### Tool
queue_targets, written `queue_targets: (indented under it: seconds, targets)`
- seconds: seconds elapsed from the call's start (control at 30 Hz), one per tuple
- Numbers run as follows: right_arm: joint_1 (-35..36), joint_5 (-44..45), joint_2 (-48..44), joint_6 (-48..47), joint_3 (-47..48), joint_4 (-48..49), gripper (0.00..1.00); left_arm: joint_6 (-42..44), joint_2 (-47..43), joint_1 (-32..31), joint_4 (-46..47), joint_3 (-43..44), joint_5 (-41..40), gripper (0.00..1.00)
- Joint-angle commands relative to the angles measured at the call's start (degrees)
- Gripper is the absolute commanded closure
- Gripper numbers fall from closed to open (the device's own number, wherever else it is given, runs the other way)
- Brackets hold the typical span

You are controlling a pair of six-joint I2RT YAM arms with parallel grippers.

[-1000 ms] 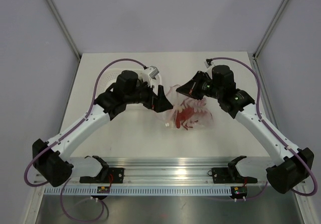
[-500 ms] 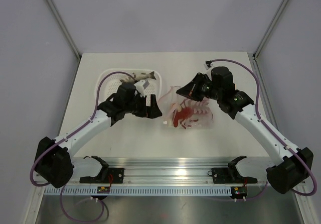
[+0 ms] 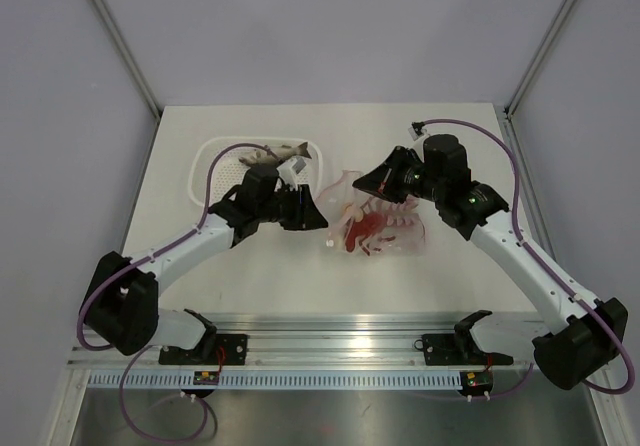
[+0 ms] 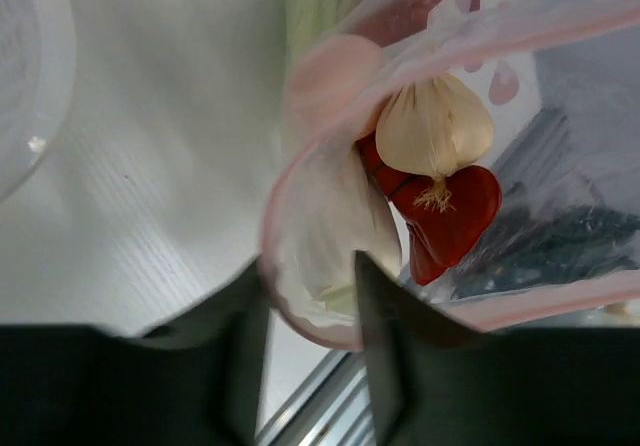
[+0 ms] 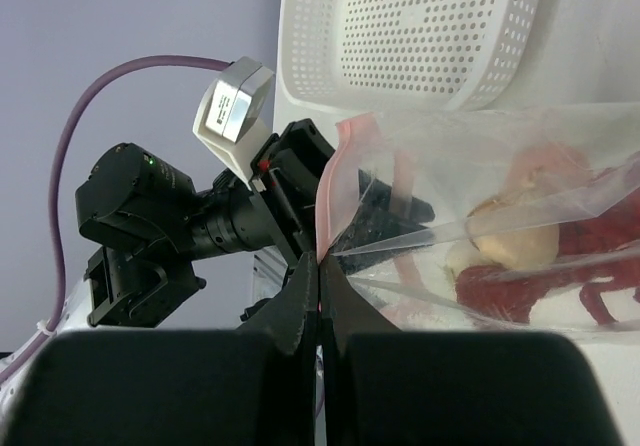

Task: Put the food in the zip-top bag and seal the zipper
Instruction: Adjust the zipper food storage bag at the center of the board.

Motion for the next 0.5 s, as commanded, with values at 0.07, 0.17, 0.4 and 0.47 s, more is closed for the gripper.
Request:
queue_targets:
  seconds: [0.07, 0.17, 0.4, 0.47]
  targets:
    - [0.18, 2.0, -1.7, -1.82, 0.66, 0.76, 1.0, -1.17, -1.38, -0.11, 3.06, 2.84, 5.11, 1.0]
    - [0.18, 6.39, -1.26, -5.24, 3.72, -5.46, 1.0, -1.17, -2.61, -0.38, 0.16, 8.9, 7.57, 1.0]
    - [0.27, 20.01, -3.1, -15.09, 21.37, -23.94, 1.0, -8.37, -6.39, -1.34, 2.78, 18.76, 14.61, 1.0]
    - [0.18, 20.12, -3.19, -16.58, 23.06, -26.15, 1.0, -8.9, -6.48, -2.05, 3.04, 19.74, 13.65, 1.0]
